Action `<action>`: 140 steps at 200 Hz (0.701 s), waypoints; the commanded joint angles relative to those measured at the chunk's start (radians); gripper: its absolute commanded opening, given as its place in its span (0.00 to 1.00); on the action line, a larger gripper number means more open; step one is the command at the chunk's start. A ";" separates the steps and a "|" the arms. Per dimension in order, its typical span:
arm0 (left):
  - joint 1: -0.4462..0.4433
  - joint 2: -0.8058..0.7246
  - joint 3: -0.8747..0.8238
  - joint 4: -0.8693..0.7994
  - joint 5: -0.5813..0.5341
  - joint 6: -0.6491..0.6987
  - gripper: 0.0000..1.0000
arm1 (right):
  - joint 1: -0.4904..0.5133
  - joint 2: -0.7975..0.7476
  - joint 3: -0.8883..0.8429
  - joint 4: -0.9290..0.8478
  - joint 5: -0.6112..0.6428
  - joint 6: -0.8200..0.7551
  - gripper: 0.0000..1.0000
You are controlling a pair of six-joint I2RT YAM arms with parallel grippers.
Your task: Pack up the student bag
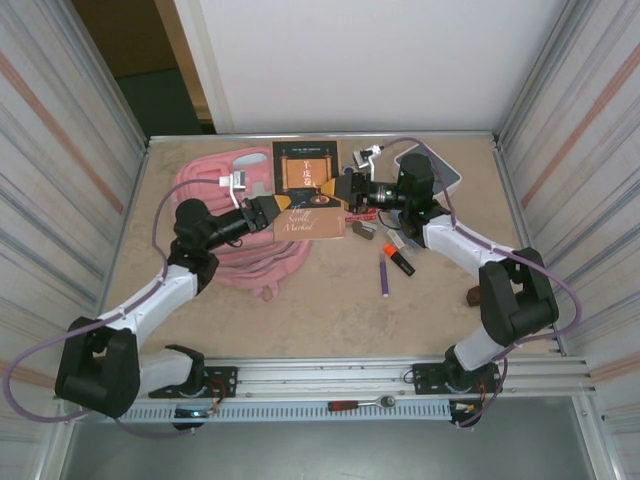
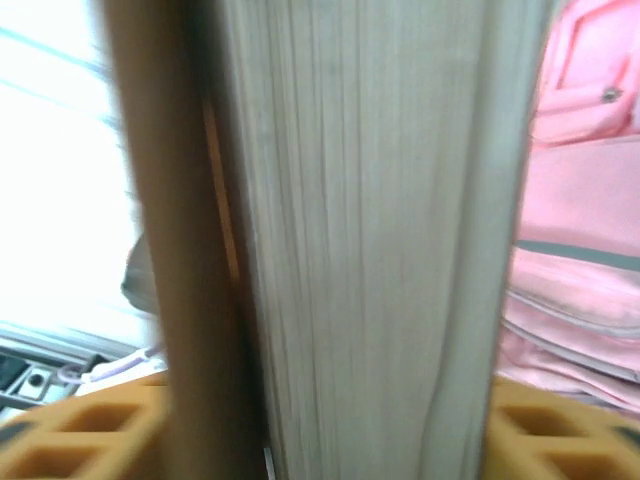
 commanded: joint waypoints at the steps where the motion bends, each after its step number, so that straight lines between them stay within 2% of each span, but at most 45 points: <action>1: 0.008 0.017 0.047 0.045 -0.006 0.000 0.00 | 0.009 0.003 0.028 0.121 -0.024 0.086 0.33; 12: 0.012 0.032 0.053 0.017 -0.010 0.015 0.03 | -0.001 -0.002 0.023 0.094 -0.013 0.076 0.23; 30: 0.016 0.049 0.073 -0.053 -0.012 0.065 0.09 | -0.027 -0.021 0.013 -0.009 0.021 0.018 0.11; 40: 0.019 0.048 0.092 -0.135 -0.020 0.134 0.18 | -0.049 -0.040 0.015 -0.100 0.040 -0.046 0.05; 52: 0.024 0.034 0.141 -0.347 -0.053 0.283 0.36 | -0.081 -0.069 0.030 -0.248 0.067 -0.128 0.03; 62: 0.021 0.017 0.208 -0.613 -0.160 0.468 0.49 | -0.111 -0.092 0.052 -0.397 0.093 -0.212 0.02; 73: 0.013 0.008 0.272 -0.854 -0.343 0.644 0.59 | -0.141 -0.113 0.085 -0.573 0.139 -0.318 0.00; 95: 0.009 0.036 0.352 -1.103 -0.664 0.892 0.73 | -0.174 -0.133 0.119 -0.768 0.214 -0.444 0.00; 112: 0.002 0.079 0.396 -1.176 -0.758 1.040 0.77 | -0.185 -0.134 0.107 -0.789 0.227 -0.461 0.00; 140: -0.086 0.160 0.448 -1.245 -0.791 1.309 0.80 | -0.185 -0.101 0.109 -0.813 0.232 -0.469 0.00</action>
